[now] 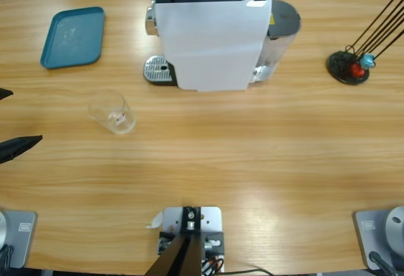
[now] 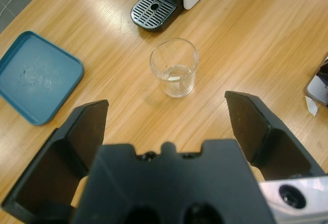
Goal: Pour coffee
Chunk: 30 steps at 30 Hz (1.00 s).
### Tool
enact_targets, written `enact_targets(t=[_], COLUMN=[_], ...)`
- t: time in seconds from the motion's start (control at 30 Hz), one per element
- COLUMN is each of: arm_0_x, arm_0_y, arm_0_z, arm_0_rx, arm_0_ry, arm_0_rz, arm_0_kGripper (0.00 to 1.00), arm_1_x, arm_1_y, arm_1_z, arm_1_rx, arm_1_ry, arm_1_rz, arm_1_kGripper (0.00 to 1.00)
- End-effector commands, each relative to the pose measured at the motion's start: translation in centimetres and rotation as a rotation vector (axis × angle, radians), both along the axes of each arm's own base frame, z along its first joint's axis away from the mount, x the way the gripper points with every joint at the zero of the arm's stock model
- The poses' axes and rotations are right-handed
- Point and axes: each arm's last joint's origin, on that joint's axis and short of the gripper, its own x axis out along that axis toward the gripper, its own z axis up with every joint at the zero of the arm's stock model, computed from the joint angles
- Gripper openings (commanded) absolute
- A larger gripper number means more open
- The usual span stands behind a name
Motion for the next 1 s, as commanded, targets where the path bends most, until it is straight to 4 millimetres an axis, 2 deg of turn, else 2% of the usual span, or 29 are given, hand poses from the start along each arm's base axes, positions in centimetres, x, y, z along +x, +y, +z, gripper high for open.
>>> enact_targets(t=[0.03, 0.17, 0.47, 0.8, 1.0], arm_0_x=[-0.1, -0.1, -0.1, -0.1, -0.1], arm_0_y=[0.4, 0.4, 0.4, 0.4, 0.4], arm_0_z=[-1.0, -1.1, -1.1, -1.1, -1.1], arm_0_rx=[0.024, 0.026, 0.023, 0.023, 0.023], arm_0_ry=[0.009, 0.011, 0.010, 0.010, 0.009], arm_0_rz=[0.022, 0.022, 0.024, 0.024, 0.025], arm_0_kGripper=[1.000, 1.000, 1.000, 1.000, 1.000], arm_1_x=[1.9, 1.9, 1.8, 3.0, 3.4], arm_1_y=[1.1, 0.3, 0.1, -0.6, -0.2], arm_1_z=[-2.8, -3.0, -5.7, -4.9, -5.0], arm_1_rx=[-0.066, -0.093, -0.159, -0.154, -0.155], arm_1_ry=[0.001, -0.007, 0.034, 0.001, -0.005], arm_1_rz=[-0.038, -0.043, -0.042, -0.086, -0.069], arm_1_kGripper=[0.000, 0.000, 0.000, 0.000, 0.000])
